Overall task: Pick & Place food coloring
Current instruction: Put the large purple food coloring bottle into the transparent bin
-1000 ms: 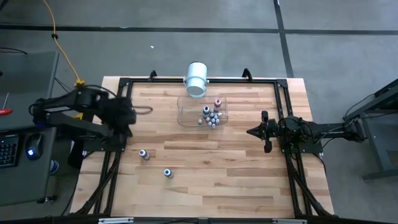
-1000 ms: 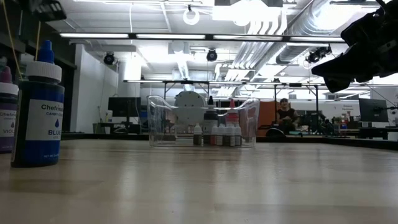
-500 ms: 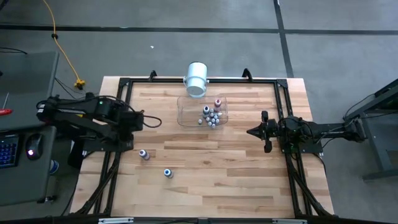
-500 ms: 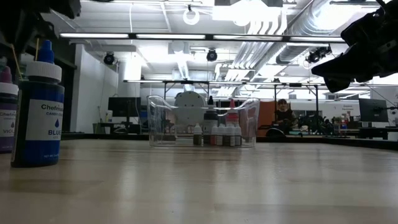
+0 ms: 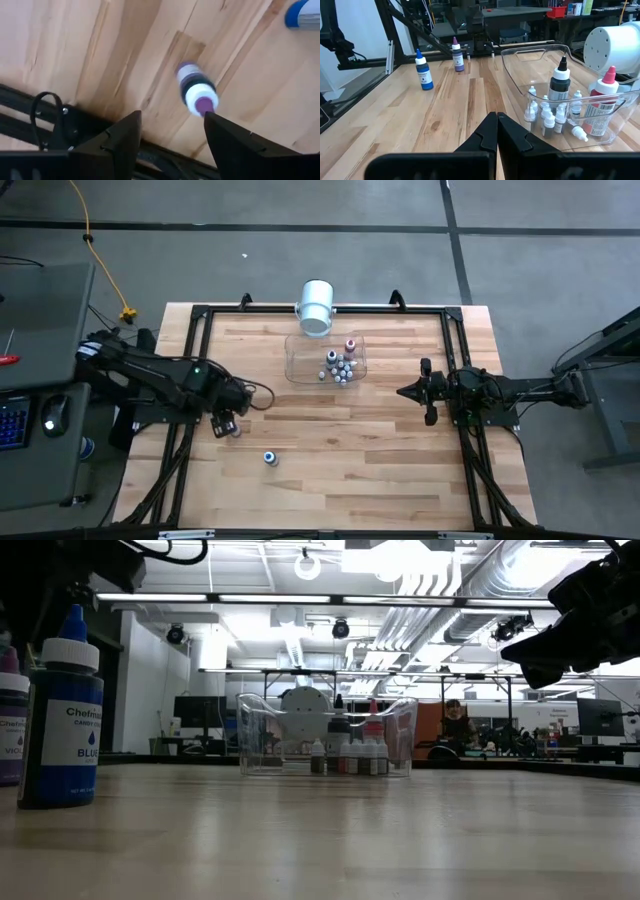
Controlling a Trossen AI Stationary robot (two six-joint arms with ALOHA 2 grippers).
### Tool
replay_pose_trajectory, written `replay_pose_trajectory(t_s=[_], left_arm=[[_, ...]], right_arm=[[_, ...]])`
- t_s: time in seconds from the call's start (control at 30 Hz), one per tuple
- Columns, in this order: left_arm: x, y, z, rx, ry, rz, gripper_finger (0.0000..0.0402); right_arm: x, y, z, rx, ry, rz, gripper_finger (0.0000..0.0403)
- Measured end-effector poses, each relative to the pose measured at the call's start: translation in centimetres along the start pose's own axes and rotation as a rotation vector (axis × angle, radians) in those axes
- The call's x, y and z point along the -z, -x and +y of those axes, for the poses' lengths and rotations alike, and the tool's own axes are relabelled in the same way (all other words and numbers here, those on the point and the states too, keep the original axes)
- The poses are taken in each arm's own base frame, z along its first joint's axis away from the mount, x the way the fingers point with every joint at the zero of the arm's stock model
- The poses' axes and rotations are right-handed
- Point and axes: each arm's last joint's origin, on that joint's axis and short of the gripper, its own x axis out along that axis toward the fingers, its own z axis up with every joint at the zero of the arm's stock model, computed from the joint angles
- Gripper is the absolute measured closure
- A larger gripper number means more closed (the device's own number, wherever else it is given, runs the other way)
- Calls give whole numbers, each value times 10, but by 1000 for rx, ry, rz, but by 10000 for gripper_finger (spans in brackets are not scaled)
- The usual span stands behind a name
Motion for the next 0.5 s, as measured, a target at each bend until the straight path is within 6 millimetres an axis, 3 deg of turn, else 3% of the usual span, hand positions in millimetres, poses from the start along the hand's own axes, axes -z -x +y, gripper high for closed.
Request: replay_pose_trajectory(t_s=[0.5], left_arm=[[11,-9,-31,-24,-36,-35,189]], right_arm=[[0,0,0,0,0,0,402]])
